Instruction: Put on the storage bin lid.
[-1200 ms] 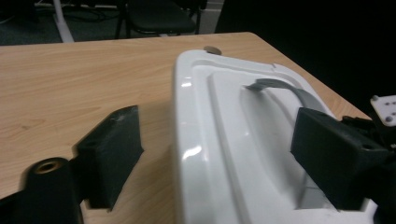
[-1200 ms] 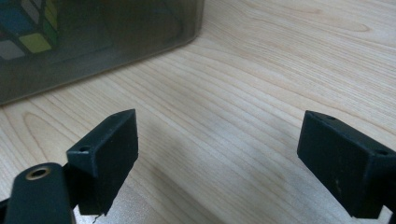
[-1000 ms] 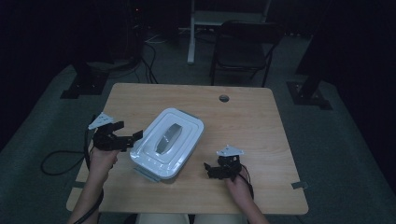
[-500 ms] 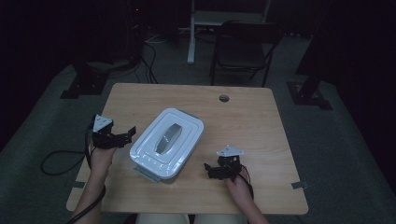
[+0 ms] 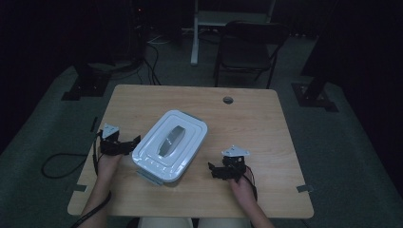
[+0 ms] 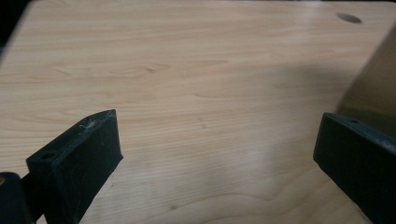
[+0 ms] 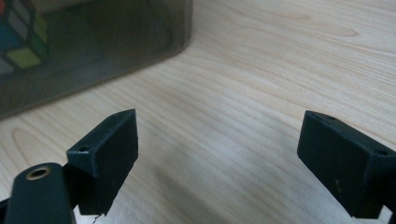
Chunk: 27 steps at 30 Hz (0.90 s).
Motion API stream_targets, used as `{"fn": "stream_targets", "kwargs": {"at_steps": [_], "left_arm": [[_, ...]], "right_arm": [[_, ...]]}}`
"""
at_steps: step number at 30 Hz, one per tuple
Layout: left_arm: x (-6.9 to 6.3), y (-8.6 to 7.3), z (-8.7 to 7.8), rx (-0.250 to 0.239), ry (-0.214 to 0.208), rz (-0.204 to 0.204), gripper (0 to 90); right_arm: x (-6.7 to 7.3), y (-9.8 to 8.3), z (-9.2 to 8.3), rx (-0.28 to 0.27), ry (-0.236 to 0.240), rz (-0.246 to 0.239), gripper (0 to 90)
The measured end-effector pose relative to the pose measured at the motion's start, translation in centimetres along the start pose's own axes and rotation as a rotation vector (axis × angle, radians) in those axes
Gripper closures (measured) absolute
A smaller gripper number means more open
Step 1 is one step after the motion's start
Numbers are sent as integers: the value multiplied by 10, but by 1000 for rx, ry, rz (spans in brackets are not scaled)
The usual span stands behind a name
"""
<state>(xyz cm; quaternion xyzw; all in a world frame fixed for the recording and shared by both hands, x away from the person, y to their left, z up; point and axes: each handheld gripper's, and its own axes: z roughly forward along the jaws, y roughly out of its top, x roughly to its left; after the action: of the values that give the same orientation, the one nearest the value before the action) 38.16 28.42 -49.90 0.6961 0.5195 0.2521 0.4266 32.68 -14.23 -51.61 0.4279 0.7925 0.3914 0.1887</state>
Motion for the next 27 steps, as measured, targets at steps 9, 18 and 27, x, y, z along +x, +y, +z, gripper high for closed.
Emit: {"fn": "stream_targets", "kwargs": {"at_steps": [9, 18, 27], "left_arm": [[-18, -3, 10, 40, -73, 72, 16], [-23, -6, 10, 57, -98, 67, 16], [-43, -7, 8, 82, -114, 82, 16]], "right_arm": [[3, 6, 8, 2, -13, 8, 126], [0, 6, 11, 0, -62, 53, 126], [-5, 11, 9, -24, -72, 59, 126]]}}
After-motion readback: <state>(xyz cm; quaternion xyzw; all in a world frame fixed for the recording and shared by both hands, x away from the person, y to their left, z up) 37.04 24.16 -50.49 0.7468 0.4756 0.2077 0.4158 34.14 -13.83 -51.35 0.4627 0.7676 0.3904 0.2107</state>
